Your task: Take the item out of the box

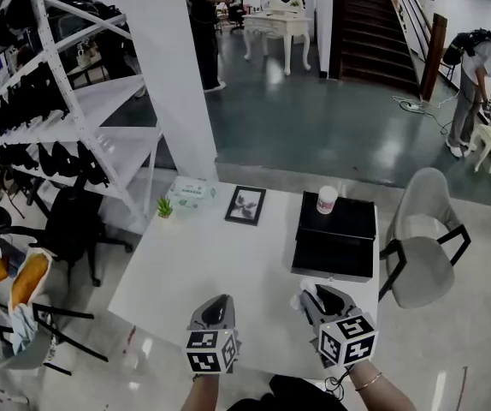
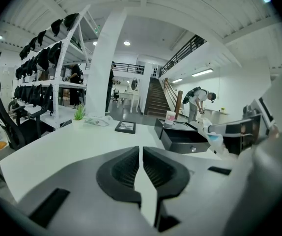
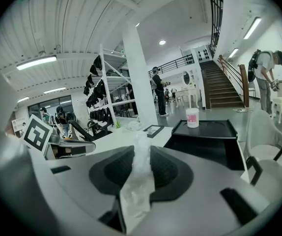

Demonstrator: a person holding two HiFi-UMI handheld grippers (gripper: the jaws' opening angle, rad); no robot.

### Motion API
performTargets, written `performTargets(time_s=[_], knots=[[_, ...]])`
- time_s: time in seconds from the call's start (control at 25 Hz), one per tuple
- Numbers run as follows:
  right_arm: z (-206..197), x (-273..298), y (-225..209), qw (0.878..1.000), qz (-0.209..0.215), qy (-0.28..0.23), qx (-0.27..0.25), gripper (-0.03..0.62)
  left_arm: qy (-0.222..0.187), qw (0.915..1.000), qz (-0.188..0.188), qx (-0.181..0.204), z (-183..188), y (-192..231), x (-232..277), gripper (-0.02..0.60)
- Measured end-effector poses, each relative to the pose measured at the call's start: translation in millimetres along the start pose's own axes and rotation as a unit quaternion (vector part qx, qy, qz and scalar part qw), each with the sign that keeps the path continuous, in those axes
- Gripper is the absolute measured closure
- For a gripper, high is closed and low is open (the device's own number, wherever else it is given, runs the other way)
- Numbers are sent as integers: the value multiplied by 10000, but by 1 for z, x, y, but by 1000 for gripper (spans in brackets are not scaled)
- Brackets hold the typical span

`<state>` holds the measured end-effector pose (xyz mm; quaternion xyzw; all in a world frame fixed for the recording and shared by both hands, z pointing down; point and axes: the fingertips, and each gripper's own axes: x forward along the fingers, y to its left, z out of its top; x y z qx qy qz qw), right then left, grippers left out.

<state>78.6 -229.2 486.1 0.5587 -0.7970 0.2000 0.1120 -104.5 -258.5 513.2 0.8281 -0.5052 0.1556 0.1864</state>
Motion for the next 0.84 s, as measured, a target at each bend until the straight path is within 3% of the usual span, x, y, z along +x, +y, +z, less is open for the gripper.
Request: performTargets(time_s=[0.84], knots=[[-5,-4,-2,9999,-155,27,-34,493,45,10000,15,-12,-6,-1,-6,558]])
